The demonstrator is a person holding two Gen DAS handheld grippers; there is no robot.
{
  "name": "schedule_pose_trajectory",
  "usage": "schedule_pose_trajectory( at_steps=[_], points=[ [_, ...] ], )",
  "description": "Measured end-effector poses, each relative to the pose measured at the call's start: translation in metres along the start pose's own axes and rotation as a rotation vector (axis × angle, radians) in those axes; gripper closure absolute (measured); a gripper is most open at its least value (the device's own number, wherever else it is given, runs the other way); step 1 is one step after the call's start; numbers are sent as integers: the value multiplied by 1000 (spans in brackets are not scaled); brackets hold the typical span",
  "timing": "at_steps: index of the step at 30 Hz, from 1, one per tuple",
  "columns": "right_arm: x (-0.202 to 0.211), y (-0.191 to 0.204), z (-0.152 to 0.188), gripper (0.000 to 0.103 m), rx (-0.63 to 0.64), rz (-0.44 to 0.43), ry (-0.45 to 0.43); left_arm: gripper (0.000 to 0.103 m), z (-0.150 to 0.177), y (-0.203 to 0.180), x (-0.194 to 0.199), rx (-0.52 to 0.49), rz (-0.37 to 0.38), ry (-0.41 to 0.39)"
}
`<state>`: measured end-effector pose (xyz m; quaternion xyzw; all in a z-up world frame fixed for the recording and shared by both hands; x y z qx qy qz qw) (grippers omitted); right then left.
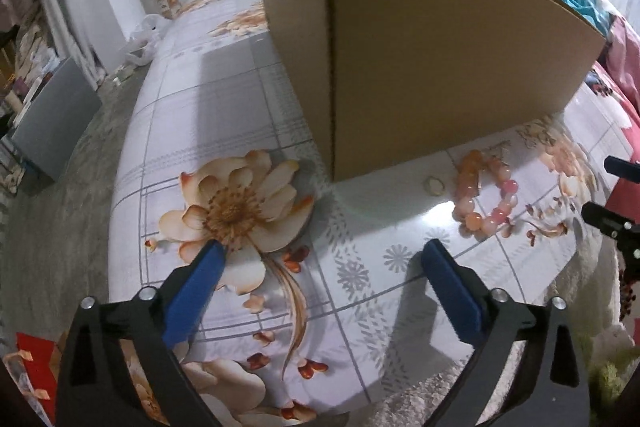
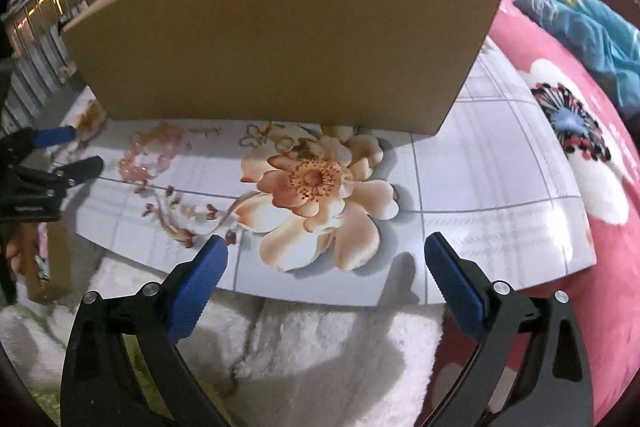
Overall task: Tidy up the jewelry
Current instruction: 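Move the right gripper back to the pink bead bracelet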
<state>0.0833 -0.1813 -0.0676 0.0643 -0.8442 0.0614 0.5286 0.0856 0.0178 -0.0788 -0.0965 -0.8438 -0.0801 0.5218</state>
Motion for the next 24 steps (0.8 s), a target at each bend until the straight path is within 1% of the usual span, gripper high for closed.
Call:
schedule_pose_trajectory(
  at_steps=[3, 5, 12, 15, 20, 22, 24],
  points=[
    [-4, -2, -3, 8, -32, -25, -2, 5, 2, -2, 1, -8, -11, -16],
    [-4, -6, -3, 8, -40, -16, 1, 5, 4, -3, 2, -8, -11, -14],
    [-10, -14, -10, 8, -25, -31, 31, 5, 3, 1, 1, -5, 33, 21],
    [-15, -22, -15, 8, -19, -35, 40, 5, -3, 4, -4, -10, 34, 23],
    [-12, -19, -11, 8, -10, -35, 21, 5, 0, 2, -2, -9, 37, 23],
    [-10, -18, -7, 8, -8, -38, 32, 5, -4, 4, -6, -7, 37, 19],
    [-4, -21, -8, 8, -32, -37, 26, 5, -3, 4, -6, -8, 36, 15]
  ],
)
Point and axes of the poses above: each gripper's, at about its wrist camera, not at the fingertips, and x roughly against the way its jaws point, y to its left, z to its underside, the point moved 5 cm from there along -x, roughly the way its jaws point, and after that the axes turned 5 degrees about y, right-handed, at the moved point
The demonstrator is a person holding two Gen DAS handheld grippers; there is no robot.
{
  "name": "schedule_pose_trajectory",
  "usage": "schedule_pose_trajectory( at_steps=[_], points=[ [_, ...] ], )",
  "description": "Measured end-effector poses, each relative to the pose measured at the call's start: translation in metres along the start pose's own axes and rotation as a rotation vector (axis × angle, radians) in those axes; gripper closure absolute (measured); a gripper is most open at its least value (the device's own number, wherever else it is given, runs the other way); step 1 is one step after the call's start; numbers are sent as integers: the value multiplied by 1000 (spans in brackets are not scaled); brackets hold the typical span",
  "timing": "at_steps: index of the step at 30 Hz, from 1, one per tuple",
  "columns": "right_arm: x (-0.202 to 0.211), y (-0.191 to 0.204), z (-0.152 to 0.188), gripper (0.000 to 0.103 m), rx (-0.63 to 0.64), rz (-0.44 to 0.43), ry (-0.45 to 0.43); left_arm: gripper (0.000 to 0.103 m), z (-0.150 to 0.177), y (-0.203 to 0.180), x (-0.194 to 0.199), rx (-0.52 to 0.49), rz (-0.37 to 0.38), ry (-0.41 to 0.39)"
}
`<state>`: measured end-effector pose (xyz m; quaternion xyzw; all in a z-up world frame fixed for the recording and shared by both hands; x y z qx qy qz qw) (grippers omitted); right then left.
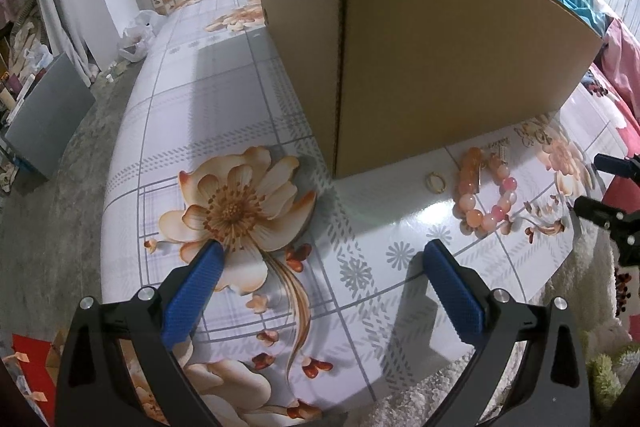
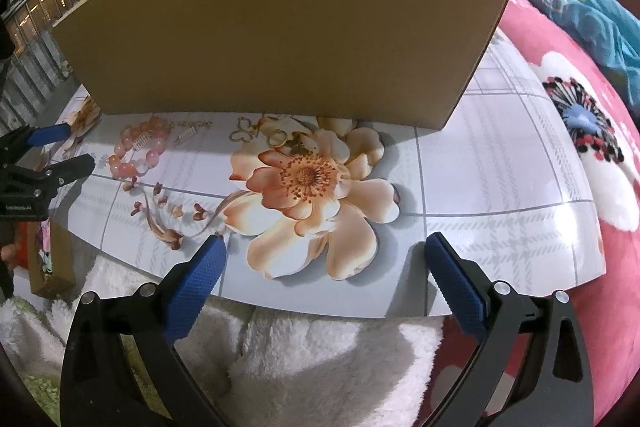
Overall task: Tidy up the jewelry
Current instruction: 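Move the right gripper back to the pink bead bracelet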
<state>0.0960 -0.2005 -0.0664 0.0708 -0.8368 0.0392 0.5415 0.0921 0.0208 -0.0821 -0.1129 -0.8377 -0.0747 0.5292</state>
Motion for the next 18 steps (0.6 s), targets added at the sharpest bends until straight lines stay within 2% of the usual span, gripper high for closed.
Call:
schedule_pose_trajectory(
  at_steps=[3, 5, 9, 14, 15, 18],
  points=[
    [23, -12, -12, 8, -69, -43, -101, 4, 0, 0, -1, -2, 1, -10],
    [37, -20, -20, 8, -108, -107, -159, 4, -1, 0, -1, -2, 1, -13],
    [46, -29, -32, 9, -167, -197, -190, 4, -1, 0, -1, -7, 3, -21],
    [35, -6, -44, 33, -193, -352, -134, 4, 0, 0, -1, -7, 3, -38],
    [33, -2, -45, 41, -198, -384, -123, 4, 0, 0, 0, -7, 4, -39],
    [24, 14, -53, 53, -215, -483, -89, 4, 1, -1, 0, -8, 4, -44]
  ],
)
Point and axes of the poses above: each gripper's, at about its wrist camera, not at the fingertips, and x roughly against the way its jaws point, y to its left, z to its underside, the point moved 5 cm from there along -x, roughly the way its jaws point, and after that the axes turned 5 degrees about y, right-handed, at the moved point
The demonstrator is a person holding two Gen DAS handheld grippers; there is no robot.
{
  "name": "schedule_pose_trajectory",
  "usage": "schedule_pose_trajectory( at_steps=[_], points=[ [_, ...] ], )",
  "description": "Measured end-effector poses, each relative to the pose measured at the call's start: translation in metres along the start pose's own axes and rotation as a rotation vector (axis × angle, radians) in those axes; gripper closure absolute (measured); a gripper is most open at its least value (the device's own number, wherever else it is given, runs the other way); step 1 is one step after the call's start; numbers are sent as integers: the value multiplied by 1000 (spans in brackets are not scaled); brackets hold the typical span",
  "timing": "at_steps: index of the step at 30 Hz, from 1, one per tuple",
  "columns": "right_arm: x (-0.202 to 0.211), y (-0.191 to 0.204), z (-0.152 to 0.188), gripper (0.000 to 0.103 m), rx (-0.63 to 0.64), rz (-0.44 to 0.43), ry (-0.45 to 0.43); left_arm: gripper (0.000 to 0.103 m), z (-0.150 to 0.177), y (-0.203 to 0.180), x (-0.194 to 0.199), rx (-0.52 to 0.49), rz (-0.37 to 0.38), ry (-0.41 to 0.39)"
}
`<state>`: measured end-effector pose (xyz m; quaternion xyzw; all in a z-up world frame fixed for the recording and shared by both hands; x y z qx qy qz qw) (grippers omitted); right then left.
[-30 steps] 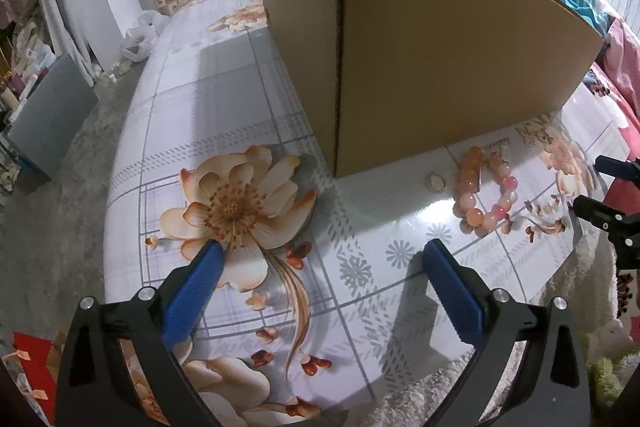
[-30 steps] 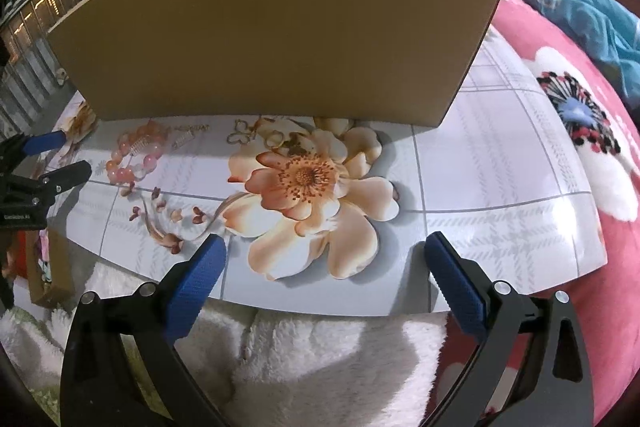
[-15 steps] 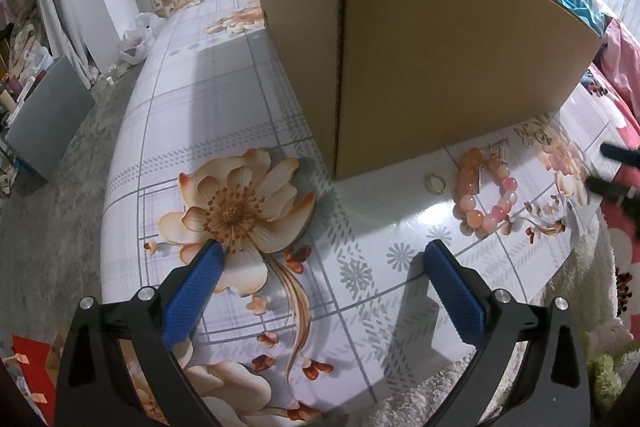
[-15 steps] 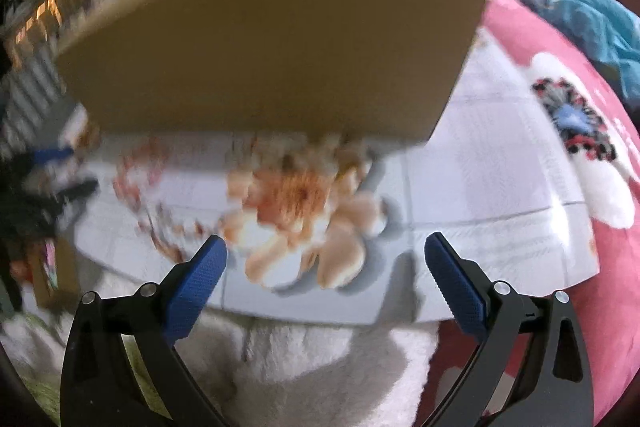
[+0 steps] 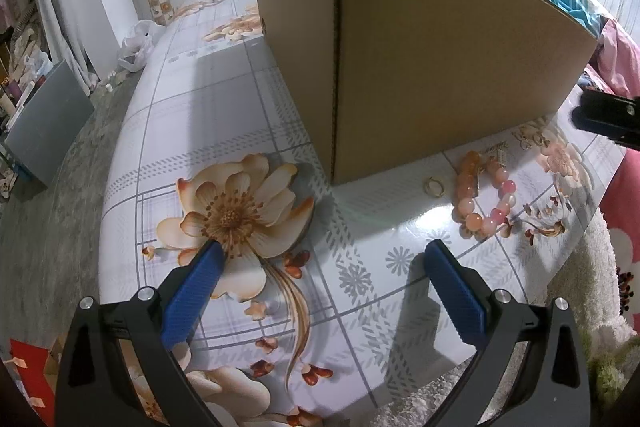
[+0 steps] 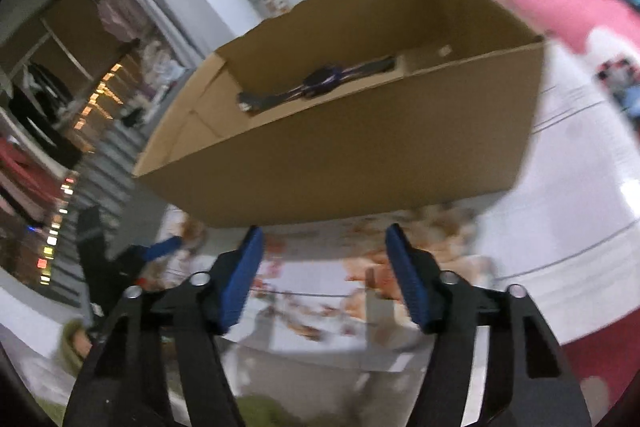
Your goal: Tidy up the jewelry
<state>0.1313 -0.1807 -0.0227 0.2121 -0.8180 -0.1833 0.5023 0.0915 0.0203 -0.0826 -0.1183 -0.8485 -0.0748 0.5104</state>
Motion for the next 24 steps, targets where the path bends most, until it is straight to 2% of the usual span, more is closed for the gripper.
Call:
schedule_pose_trajectory(
  at_steps=[4, 11, 17, 20, 24],
  points=[
    [-11, 14, -9, 62, -7, -43, 9, 4, 1, 0, 1, -4, 2, -3],
    [-12, 5, -19, 66, -68, -72, -33, 4, 1, 0, 1, -11, 3, -9],
    [-18, 10, 6, 68, -41, -88, 56, 4, 3, -1, 2, -15, 7, -23],
    [-31, 22, 22, 72, 3, -59, 116, 4, 2, -1, 1, -15, 7, -25],
    [-44, 37, 30, 76, 86, 23, 143, 4, 2, -1, 1, -16, 7, -25]
  ],
)
Point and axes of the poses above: each gripper's, at about its wrist camera, not at the fingertips, and x roughly against the way its jaws point, y to its left, z to its underside, the point moved 5 cm from there along -x, roughly the way its jaws point, and after that the axes turned 5 degrees about y, right-handed, at the moved point
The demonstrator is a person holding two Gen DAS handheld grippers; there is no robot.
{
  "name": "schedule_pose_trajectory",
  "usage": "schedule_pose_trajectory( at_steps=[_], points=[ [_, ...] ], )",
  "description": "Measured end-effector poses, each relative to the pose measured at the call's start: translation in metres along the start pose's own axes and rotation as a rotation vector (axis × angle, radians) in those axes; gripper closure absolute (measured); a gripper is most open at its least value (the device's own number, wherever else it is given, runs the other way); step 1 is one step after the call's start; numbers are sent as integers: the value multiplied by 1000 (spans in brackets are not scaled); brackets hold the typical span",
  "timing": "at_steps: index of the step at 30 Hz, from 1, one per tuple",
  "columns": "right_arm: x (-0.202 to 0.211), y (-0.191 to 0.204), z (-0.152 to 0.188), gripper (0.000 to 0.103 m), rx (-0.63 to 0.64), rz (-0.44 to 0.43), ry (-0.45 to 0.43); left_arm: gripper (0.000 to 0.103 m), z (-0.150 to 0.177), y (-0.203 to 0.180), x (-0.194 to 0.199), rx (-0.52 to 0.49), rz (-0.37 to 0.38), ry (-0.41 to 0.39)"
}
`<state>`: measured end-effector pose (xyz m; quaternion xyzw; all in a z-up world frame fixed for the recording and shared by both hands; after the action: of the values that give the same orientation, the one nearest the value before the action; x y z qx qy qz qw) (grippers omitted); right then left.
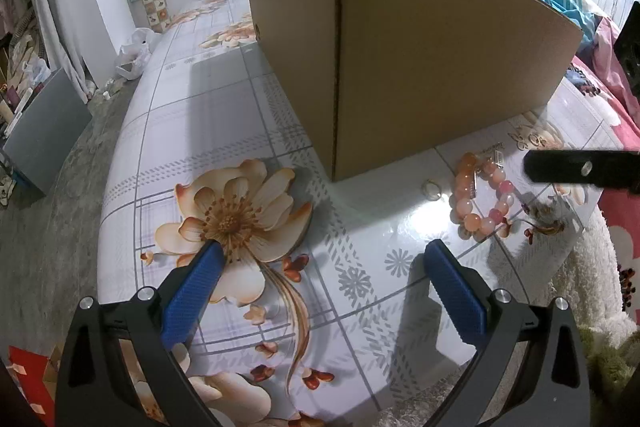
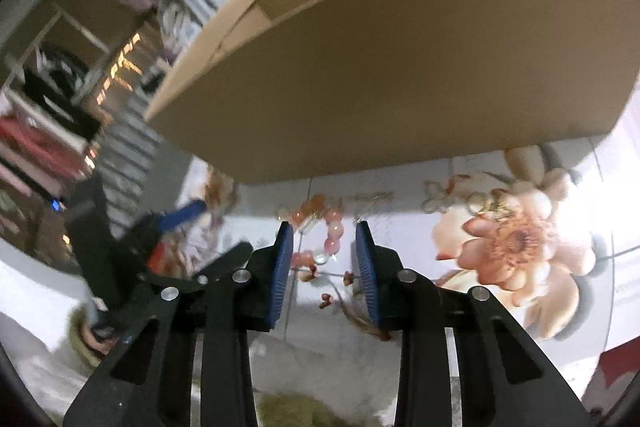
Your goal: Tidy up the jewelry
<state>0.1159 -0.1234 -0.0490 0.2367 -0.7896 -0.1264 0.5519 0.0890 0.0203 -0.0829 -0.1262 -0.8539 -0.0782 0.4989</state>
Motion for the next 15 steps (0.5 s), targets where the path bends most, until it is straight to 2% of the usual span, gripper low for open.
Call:
schedule_pose_trajectory(
  at_steps=[6, 11, 13, 15],
  points=[
    [-16, 12, -2, 86, 76, 130, 24, 4, 0, -1, 0, 2, -2, -5],
    [-18, 17, -4, 86, 104, 178, 20, 4, 1, -2, 1, 4, -3, -12],
    [-22, 22, -4, 95, 117, 196, 25, 4, 1, -2, 1, 4, -3, -13],
    [-22, 22, -4, 96, 113, 196, 21, 4, 1, -2, 2, 4, -3, -14]
  ],
)
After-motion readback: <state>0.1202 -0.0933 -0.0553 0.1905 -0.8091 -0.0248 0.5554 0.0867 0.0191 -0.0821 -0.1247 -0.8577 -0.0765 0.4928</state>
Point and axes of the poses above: each gripper's, at about its wrist camera, not at the fingertips, and x roughly against the way its jaws point, y to its left, z to its underside, the point moved 5 cm from there along -x, roughly the way its jaws point, and after that the axes turned 5 degrees about y, right-handed, at the moved point
